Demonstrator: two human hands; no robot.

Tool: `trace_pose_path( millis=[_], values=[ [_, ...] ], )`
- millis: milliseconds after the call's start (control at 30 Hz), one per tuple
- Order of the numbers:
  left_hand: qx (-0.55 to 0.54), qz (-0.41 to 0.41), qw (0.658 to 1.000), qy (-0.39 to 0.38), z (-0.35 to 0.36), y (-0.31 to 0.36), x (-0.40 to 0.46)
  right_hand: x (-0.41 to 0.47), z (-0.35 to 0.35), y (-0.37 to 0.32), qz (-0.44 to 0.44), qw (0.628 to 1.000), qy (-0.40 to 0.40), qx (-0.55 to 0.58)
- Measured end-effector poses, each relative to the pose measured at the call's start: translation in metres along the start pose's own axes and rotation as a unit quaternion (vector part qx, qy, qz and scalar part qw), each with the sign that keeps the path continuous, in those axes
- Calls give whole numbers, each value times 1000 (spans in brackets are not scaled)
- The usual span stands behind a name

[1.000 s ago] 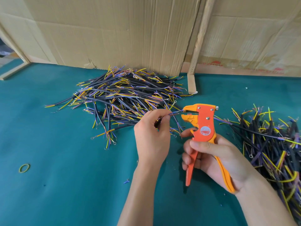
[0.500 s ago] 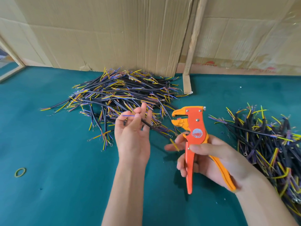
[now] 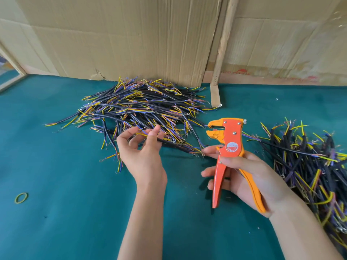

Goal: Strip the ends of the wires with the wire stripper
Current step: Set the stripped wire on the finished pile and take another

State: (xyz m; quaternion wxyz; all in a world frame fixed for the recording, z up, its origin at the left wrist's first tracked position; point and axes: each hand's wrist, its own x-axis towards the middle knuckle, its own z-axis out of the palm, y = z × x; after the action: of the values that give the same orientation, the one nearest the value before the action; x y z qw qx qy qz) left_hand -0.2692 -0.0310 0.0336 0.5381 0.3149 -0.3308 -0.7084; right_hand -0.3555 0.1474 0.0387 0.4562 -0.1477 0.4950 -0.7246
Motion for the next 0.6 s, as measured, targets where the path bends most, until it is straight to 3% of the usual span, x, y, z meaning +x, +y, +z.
trace_pose_path(
  millis=[400,600],
  values=[
    [-32,-27,999,26,-1,-3,0,3,2,2,-31,999,-15,20],
    [133,39,990,17,-1,-13,-3,1,1,1,-59,996,-13,62]
  ],
)
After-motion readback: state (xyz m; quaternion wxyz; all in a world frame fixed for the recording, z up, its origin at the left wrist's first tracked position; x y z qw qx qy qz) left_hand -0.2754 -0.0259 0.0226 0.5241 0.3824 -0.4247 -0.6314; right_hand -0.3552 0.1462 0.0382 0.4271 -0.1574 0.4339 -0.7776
